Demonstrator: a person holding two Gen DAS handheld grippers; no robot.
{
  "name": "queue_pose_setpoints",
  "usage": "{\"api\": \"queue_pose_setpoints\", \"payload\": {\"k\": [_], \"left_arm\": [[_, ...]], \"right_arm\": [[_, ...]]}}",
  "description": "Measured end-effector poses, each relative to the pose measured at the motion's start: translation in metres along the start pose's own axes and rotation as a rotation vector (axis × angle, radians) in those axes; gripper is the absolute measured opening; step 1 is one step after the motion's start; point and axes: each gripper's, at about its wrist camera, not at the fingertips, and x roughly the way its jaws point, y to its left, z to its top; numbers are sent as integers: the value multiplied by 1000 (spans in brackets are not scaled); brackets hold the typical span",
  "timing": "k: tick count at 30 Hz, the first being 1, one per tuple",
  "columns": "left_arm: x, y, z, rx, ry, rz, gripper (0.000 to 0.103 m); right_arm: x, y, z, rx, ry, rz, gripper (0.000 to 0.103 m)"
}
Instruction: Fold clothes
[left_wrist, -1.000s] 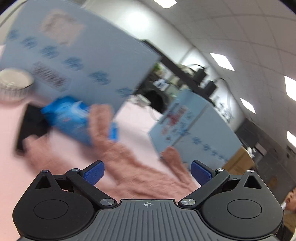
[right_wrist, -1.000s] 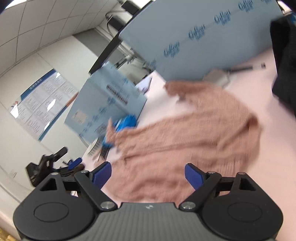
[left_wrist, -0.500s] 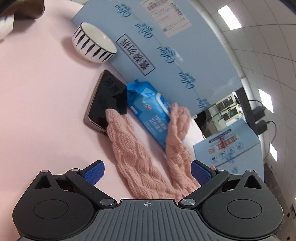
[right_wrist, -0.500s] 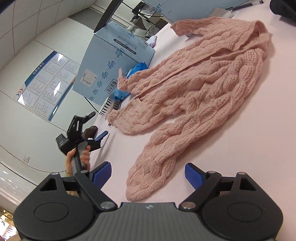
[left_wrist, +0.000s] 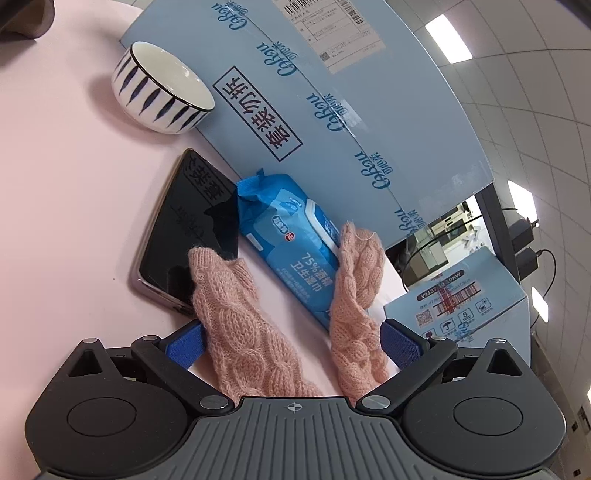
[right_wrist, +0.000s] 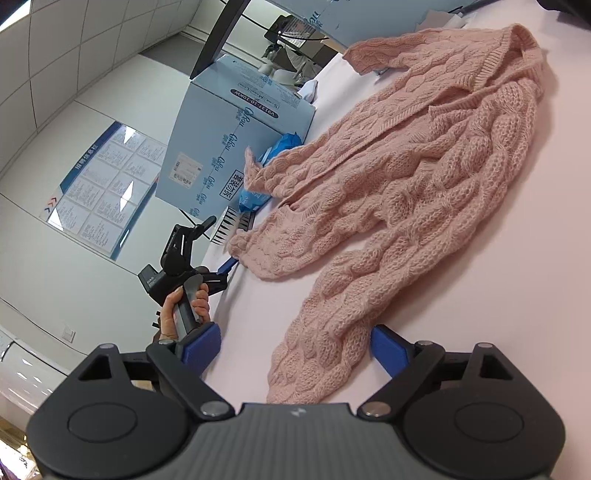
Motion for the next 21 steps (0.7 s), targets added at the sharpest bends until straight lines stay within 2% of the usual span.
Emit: {"api": "queue_pose_setpoints", "payload": {"k": [2, 3, 4, 5, 6, 7, 12, 14, 17, 21], "left_arm": [[1, 2, 0, -8, 0, 1, 89], [2, 2, 0, -7, 4, 9, 75], [4, 2, 0, 2, 21, 34, 56], [7, 4, -1, 12, 43, 57, 46], [9, 5, -1, 16, 56, 69, 30], [10, 8, -2, 17, 62, 78, 25], [9, 15, -1, -6, 65, 67, 15], [6, 17, -2, -18, 60, 41, 10], [-4, 15, -7, -26, 40, -24, 8], [-21, 1, -9, 3, 12, -77, 8]], "right_arm": [[0, 0, 0, 12, -6, 3, 90], [0, 0, 0, 16, -8, 4, 90], [-1, -1, 0, 22, -9, 6, 90], [-1, -1, 0, 29, -11, 8, 90], [-2, -2, 0, 33, -11, 11, 90], [-2, -2, 1, 34, -12, 9, 90], [0, 2, 0, 17, -9, -11, 90], [-1, 3, 0, 27, -9, -2, 90], [-4, 2, -1, 64, -5, 15, 90], [5, 13, -5, 6, 9, -70, 89]]}}
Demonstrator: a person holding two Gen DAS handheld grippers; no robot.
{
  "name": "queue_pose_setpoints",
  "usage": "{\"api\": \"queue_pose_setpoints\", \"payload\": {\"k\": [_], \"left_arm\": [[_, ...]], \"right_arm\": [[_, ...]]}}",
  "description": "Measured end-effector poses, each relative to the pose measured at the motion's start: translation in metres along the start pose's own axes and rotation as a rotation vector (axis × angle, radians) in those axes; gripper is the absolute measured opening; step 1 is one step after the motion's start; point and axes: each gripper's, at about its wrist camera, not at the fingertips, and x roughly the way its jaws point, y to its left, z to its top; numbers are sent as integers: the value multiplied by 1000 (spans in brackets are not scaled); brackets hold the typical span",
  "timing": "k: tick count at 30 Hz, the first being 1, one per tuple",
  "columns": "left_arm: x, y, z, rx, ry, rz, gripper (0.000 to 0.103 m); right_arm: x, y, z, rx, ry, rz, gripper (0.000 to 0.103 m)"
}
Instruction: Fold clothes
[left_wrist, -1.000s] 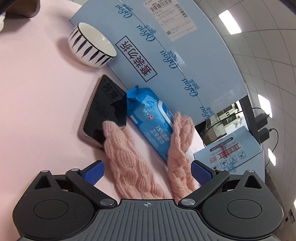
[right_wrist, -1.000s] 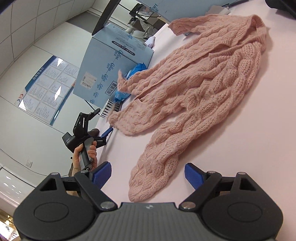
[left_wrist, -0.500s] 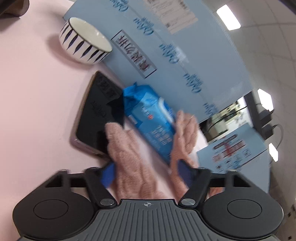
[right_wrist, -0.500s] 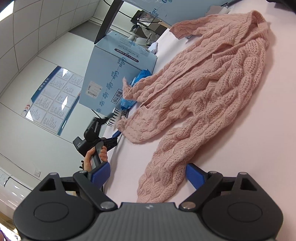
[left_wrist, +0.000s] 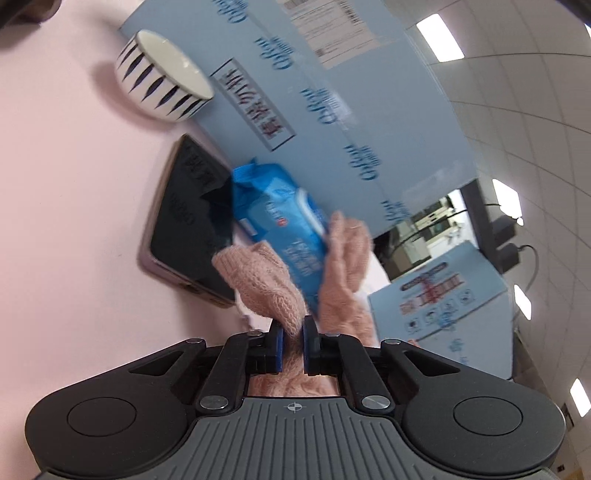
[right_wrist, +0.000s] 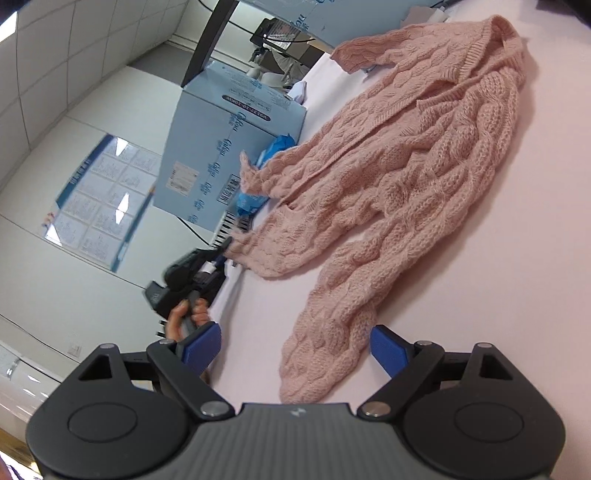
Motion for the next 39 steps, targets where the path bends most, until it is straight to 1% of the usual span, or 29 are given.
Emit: {"api": "queue_pose_setpoints", "payload": {"k": [2, 4, 8, 9, 11, 13, 14, 15, 16, 17, 19, 21, 23, 27, 32, 37, 39], "left_arm": [[-8, -8, -1, 25, -5, -11, 8], [-11, -11, -1, 42, -7, -6, 8], [-14, -7, -1, 23, -7, -5, 8], [-15, -6, -1, 18, -8, -5, 8], [-16, -4, -2, 12, -9, -6, 8], [-17, -3, -2, 7, -15, -5, 8], [-18, -2, -2, 2, -19, -6, 8], [-18, -1, -2, -2, -20, -7, 8], [-19, -1, -2, -4, -21, -7, 8], [-19, 0, -3, -7, -21, -7, 8], [-19, 2, -3, -15, -21, -8, 8], [-20, 4, -3, -29, -23, -13, 8], [-24, 6, -3, -52, -25, -24, 8], [-33, 2, -5, -54, -36, -43, 8], [-51, -8, -11, -49, -51, -68, 8], [-69, -20, -17, -26, -70, -85, 8], [-72, -22, -17, -16, -83, -73, 8]], "right_arm": [[6, 9, -3, -52, 6, -59, 87], [15, 24, -8, -160, 4, -139, 85], [34, 51, -24, -342, -8, -279, 85], [38, 56, -29, -382, -12, -307, 84], [47, 64, -38, -475, -25, -367, 73], [53, 68, -44, -549, -50, -417, 54], [56, 70, -46, -580, -62, -437, 46], [59, 71, -48, -610, -75, -458, 24], [57, 67, -44, -579, -79, -434, 10], [52, 60, -38, -514, -78, -386, 10], [46, 47, -29, -430, -80, -323, 9], [35, 30, -22, -318, -90, -224, 9], [26, 18, -18, -240, -97, -148, 9], [-3, 6, -12, -148, -151, -25, 9], [-44, 5, -8, -119, -244, 68, 9], [-73, 5, -8, -136, -308, 87, 9], [-78, 3, -7, -135, -320, 91, 9]]}}
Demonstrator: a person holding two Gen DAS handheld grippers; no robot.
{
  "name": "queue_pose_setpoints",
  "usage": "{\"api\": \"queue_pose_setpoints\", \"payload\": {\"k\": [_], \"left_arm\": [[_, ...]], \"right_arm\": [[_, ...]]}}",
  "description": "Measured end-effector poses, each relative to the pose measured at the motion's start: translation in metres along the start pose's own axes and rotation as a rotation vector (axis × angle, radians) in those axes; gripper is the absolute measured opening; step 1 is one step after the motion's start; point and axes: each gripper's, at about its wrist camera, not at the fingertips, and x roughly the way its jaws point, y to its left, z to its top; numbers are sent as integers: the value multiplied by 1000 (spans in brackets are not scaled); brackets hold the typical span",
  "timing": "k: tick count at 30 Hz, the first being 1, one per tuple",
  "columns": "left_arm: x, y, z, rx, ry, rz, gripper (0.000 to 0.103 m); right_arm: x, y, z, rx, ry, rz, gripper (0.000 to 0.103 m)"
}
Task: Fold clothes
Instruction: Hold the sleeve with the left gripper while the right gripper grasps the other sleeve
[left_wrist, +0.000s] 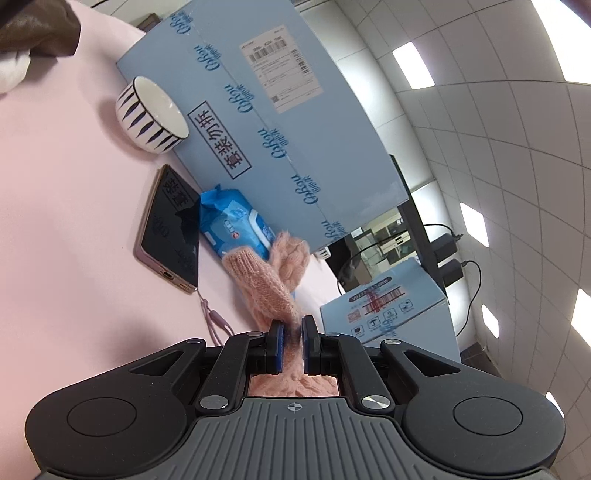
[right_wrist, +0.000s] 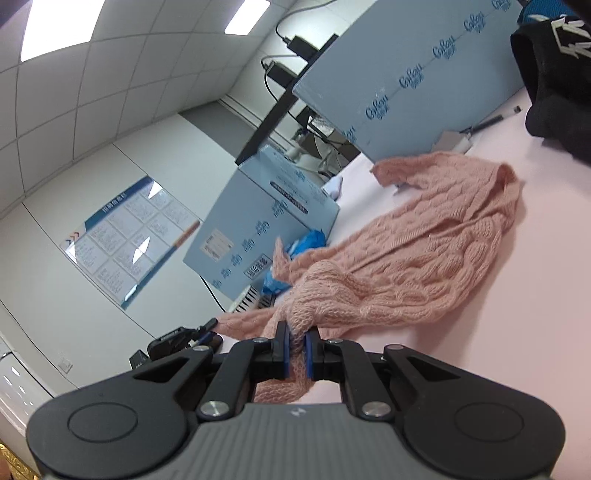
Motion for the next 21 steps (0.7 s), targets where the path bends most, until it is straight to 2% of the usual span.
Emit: {"api": "queue_pose_setpoints", "payload": {"k": [9, 21], "left_arm": [[-14, -3, -9, 13, -2, -4, 8], [-71, -18, -44, 31, -16, -52, 8]], "right_arm": [[-19, -8, 6, 11, -47, 48, 9], [-60, -19, 8, 9, -117, 46, 9]]}}
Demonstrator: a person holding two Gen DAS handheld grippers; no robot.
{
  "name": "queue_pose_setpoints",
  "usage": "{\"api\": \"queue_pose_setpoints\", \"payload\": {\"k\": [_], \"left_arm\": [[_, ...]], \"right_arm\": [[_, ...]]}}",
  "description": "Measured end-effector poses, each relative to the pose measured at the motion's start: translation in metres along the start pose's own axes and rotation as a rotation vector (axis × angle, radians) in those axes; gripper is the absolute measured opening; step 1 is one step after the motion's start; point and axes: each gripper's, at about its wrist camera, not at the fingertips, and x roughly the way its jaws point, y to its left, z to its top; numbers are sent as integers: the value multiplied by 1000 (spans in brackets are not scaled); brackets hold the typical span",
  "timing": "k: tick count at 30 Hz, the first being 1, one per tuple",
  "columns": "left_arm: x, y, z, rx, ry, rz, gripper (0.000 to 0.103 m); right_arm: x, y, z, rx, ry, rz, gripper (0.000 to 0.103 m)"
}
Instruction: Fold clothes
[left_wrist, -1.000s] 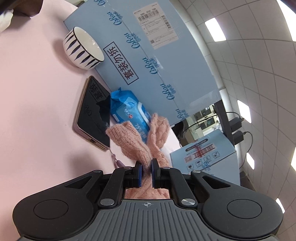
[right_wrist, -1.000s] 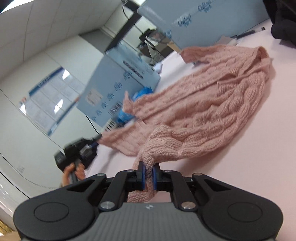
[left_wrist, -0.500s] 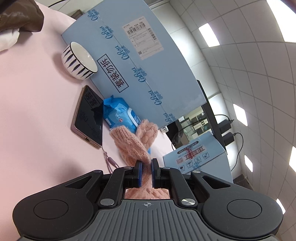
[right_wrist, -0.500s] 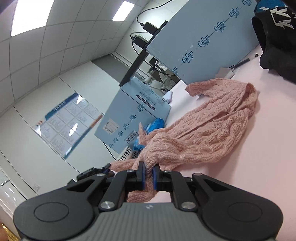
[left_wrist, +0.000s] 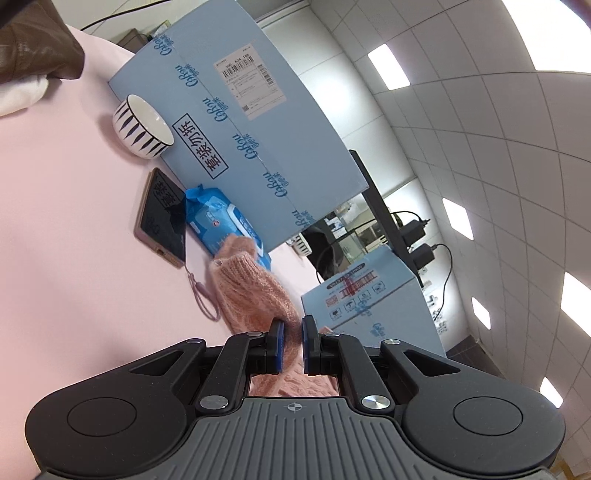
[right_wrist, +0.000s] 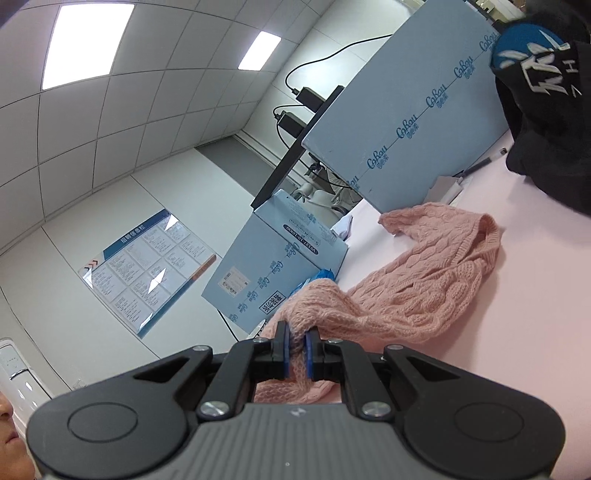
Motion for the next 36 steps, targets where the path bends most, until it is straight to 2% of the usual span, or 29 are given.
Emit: {"api": "queue_pose_setpoints", "payload": {"k": [9, 16, 20, 23, 26, 28, 29, 30, 31, 33, 36], "left_arm": [[-62, 23, -39, -76, -34, 87, 8], [-72, 25, -36, -56, -68, 141, 8], [-68, 20, -35, -33, -56, 134, 8], [-64, 21, -37, -30, -39, 150, 9], [-56, 25, -35, -43, -14, 161, 10], [-47, 28, -33, -75, 13, 145, 21], [-43, 28, -32, -79, 26, 140, 24], [-40, 27, -32, -75, 38, 142, 35], [-36, 27, -32, -78, 47, 147, 52], [-29, 26, -30, -90, 57, 159, 68], [-20, 20, -24, -63, 55, 179, 72]], "right_arm": [[-18, -21, -2, 39, -6, -37, 9], [-32, -25, -1, 45, -31, -34, 9], [-42, -28, -1, 51, -53, -43, 9], [-45, -40, -1, 62, -29, -102, 9], [-41, -51, -2, 82, 29, -215, 25], [-40, -53, -3, 92, 48, -320, 57], [-41, -52, -3, 87, 42, -363, 62], [-43, -51, -2, 79, 33, -386, 67], [-45, -49, -2, 69, 22, -399, 69], [-53, -41, 2, 47, -16, -409, 74], [-56, -25, 9, -11, -56, -382, 78]]}}
